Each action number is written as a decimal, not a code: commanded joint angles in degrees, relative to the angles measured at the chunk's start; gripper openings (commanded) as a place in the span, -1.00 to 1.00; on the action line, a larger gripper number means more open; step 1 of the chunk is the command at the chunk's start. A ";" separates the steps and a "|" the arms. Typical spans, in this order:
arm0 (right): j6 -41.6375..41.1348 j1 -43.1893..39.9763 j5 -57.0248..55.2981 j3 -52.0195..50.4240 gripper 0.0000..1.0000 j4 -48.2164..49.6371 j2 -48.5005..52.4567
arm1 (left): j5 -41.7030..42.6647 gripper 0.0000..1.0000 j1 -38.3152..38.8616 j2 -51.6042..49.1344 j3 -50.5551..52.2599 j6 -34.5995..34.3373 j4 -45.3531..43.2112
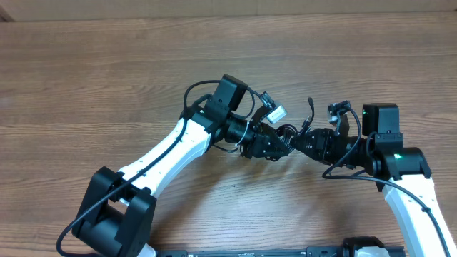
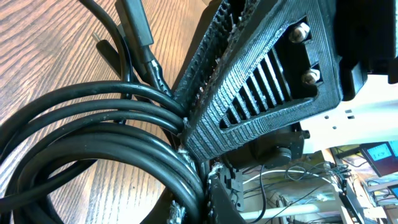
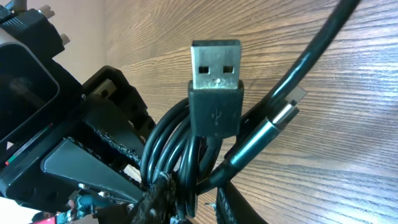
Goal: Untangle cables
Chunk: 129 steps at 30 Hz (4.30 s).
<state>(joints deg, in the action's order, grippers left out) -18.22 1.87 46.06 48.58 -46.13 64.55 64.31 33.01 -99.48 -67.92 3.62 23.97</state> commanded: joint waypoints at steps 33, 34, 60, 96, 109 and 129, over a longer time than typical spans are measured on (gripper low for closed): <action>-4.37 -0.22 0.61 1.75 -0.68 -1.55 -0.39 | 0.11 -0.91 0.46 0.50 -0.83 1.51 -0.98; -4.37 -0.22 0.61 1.75 -0.67 -1.55 -0.39 | 0.37 -0.92 0.46 0.50 -0.83 1.40 -1.29; -4.35 -0.22 -13.22 1.75 -0.92 -5.77 -0.39 | -31.39 -0.92 0.24 0.50 -0.81 -0.66 6.05; -4.28 -0.22 -4.37 1.73 -0.28 -2.16 -0.17 | -2.51 -0.91 0.46 0.50 -0.81 -4.90 -3.45; -4.31 -0.22 -3.56 1.64 -0.64 -0.20 -0.17 | 7.41 -0.91 3.43 0.50 -0.83 -4.90 -6.14; -5.22 -0.24 -30.75 1.64 -0.92 -8.20 -0.17 | -18.97 -0.92 -0.24 0.50 -0.81 -4.83 4.44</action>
<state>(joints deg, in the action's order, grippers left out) -22.70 1.93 24.05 50.24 -54.02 64.47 54.04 33.34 -100.51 -67.85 -1.58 26.46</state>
